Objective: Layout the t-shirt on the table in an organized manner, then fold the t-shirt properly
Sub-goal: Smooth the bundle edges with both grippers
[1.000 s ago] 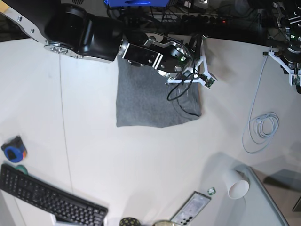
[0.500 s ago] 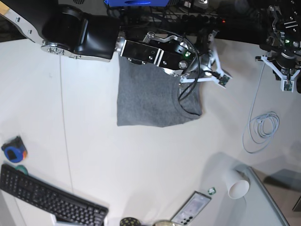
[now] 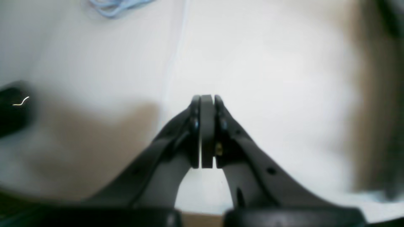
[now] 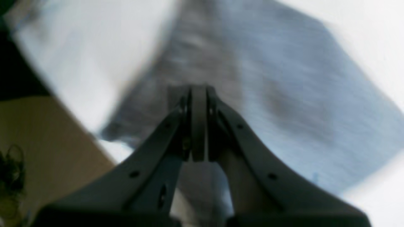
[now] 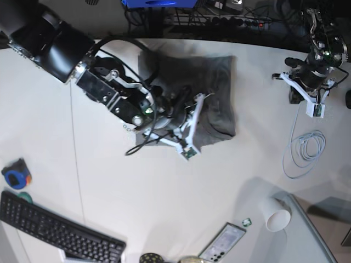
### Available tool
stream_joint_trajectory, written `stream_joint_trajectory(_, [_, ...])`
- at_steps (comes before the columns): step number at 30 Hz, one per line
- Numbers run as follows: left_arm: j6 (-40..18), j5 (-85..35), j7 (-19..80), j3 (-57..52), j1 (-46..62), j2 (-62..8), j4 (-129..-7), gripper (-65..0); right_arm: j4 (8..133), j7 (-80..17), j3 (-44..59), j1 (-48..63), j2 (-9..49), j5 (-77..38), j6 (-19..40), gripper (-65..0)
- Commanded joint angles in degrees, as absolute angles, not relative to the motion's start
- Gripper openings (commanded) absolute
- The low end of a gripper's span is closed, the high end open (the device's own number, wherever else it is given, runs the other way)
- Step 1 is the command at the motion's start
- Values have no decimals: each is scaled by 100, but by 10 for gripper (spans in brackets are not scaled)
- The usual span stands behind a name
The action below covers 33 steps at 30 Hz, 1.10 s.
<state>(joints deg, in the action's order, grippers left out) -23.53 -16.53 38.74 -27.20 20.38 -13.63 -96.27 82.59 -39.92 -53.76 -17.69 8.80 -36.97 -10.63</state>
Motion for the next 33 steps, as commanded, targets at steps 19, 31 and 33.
stream_joint_trajectory(19, [-3152,-4673,4127,-1604,1235,-1367,-8418,0,8664,-3881,-3688,-980,1912,-3714,-1042,-641])
stream_joint_trajectory(31, [-3987,-4629,3213,-1279,822,-927,-6624,0,8637,-3881,-3688,-963,1921,-3714,-1042,-641])
stream_joint_trajectory(33, [-3987,-4629,3064,-1077,822,-936,-6404,0,8637,-3881,-3688,-963,1930,-3705,-1042,-641])
